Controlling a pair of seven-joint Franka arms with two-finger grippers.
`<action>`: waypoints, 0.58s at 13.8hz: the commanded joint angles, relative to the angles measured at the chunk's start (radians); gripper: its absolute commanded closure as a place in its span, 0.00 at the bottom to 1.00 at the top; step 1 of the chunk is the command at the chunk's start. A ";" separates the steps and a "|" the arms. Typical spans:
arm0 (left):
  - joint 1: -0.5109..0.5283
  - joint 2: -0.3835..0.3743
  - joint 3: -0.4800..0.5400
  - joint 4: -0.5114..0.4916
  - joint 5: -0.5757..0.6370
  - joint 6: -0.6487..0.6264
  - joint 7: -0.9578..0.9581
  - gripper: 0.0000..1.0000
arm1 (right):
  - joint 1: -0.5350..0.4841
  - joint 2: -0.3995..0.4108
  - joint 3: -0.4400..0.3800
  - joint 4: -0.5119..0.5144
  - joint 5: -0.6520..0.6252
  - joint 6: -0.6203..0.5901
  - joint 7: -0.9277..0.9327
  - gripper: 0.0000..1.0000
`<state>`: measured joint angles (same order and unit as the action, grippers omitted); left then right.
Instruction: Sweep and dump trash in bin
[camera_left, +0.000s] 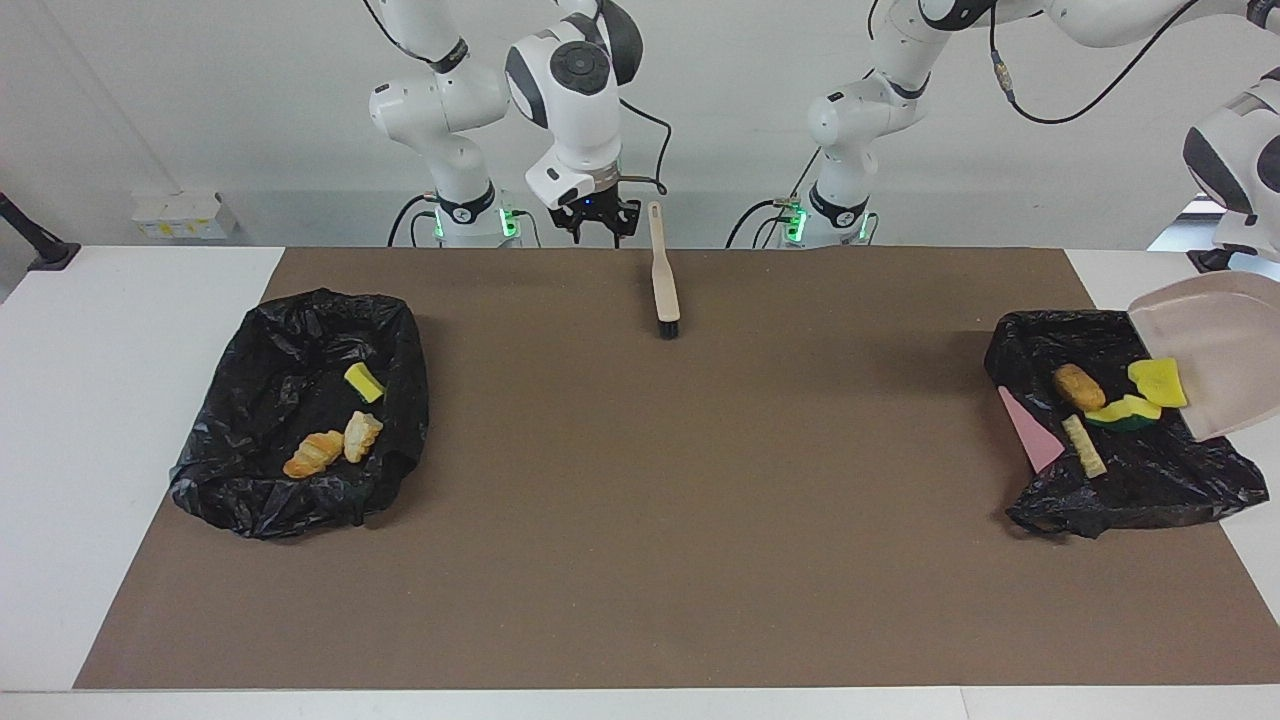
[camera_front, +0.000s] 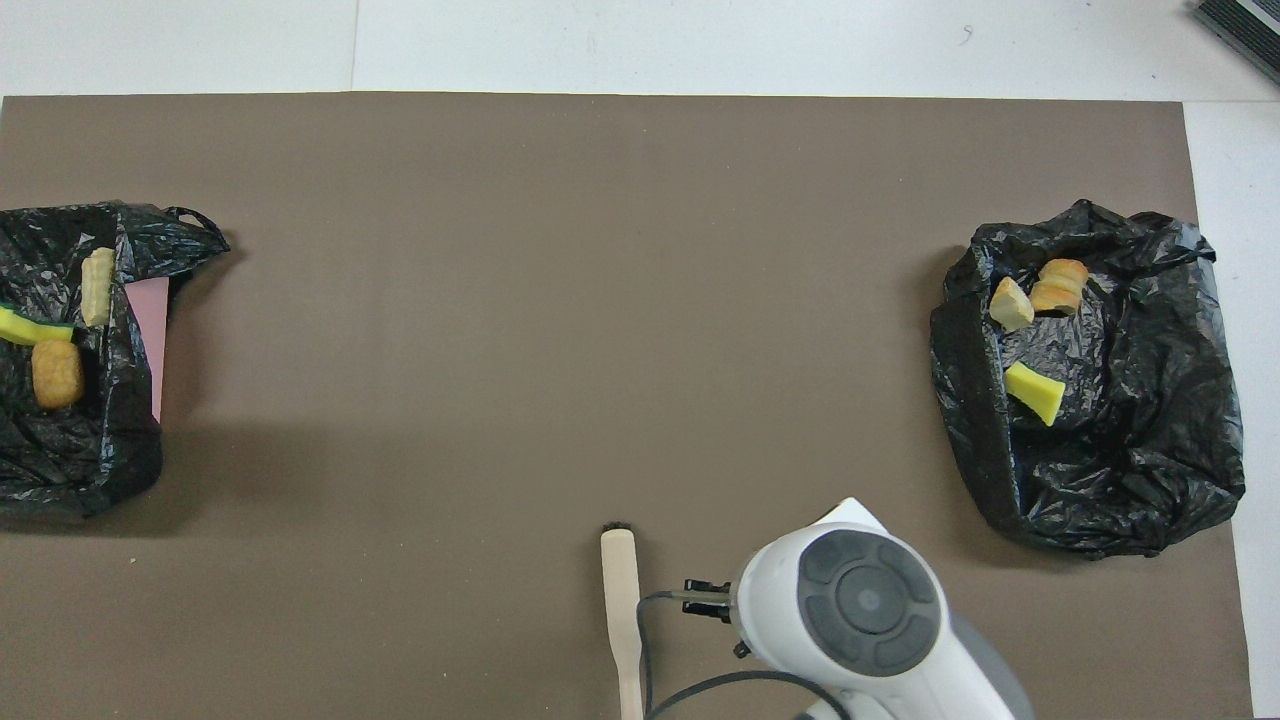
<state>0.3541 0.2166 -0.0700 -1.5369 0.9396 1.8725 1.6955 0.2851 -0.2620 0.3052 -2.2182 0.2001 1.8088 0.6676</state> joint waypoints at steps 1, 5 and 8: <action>-0.010 -0.028 0.007 -0.002 0.053 -0.007 -0.008 1.00 | -0.127 -0.003 0.009 0.090 -0.014 -0.083 -0.121 0.25; -0.040 -0.060 -0.002 -0.012 0.000 -0.021 -0.013 1.00 | -0.262 0.018 0.011 0.221 -0.059 -0.135 -0.193 0.06; -0.069 -0.072 -0.002 -0.009 -0.174 -0.042 -0.045 1.00 | -0.293 0.052 0.011 0.302 -0.086 -0.170 -0.230 0.00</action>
<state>0.3060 0.1697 -0.0802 -1.5370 0.8361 1.8550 1.6815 0.0170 -0.2528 0.3011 -1.9913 0.1445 1.6781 0.4620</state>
